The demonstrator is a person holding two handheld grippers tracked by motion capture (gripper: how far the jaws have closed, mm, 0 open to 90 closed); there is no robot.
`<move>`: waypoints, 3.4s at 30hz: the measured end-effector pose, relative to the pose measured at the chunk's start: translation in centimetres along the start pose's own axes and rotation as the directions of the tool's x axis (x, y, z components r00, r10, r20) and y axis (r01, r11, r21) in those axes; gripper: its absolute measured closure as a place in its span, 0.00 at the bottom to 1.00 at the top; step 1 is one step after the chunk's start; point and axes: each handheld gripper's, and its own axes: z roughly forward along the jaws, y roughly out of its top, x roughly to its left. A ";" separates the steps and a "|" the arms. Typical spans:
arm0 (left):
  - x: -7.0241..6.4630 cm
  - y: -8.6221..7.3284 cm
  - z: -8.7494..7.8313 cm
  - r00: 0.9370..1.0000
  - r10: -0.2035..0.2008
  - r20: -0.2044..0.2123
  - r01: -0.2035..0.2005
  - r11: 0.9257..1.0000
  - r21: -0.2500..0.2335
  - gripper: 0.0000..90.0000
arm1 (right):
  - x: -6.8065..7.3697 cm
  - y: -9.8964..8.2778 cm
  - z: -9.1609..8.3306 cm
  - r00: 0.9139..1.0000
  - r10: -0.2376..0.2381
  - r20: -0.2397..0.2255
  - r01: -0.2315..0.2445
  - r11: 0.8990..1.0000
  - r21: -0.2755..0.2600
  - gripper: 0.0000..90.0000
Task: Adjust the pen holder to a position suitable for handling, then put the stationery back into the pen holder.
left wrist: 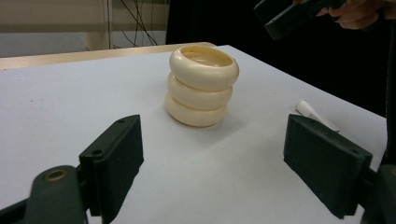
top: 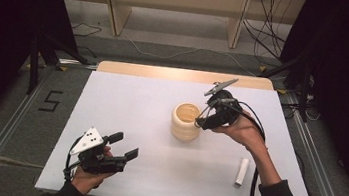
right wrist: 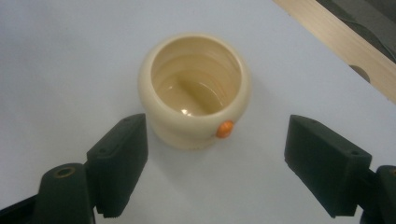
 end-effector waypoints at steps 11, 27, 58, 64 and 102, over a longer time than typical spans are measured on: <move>0.1 0.1 0.1 1.000 -0.001 -0.004 0.001 1.000 0.001 0.21 | -0.8 -4.9 -1.3 0.992 0.120 0.037 -0.116 0.989 -0.087 0.23; 0.3 0.2 0.1 1.000 -0.011 -0.009 0.011 1.000 -0.003 0.21 | -1.6 -9.7 -2.0 0.970 0.239 0.035 -0.232 0.964 -0.129 0.20; 0.2 0.1 -0.1 1.000 -0.010 -0.014 0.010 1.000 -0.005 0.21 | 0.4 -14.8 -1.1 0.952 0.300 0.063 -0.301 0.954 0.008 0.20; 0.2 0.1 -0.1 1.000 -0.006 -0.013 0.006 1.000 -0.002 0.21 | 0.1 -15.8 -1.2 0.936 0.344 0.070 -0.347 0.938 0.031 0.20; -1.9 -0.4 2.2 0.998 -0.026 0.059 0.023 0.998 0.056 0.23 | -0.6 -19.7 -2.7 0.905 0.405 0.130 -0.411 0.911 0.027 0.75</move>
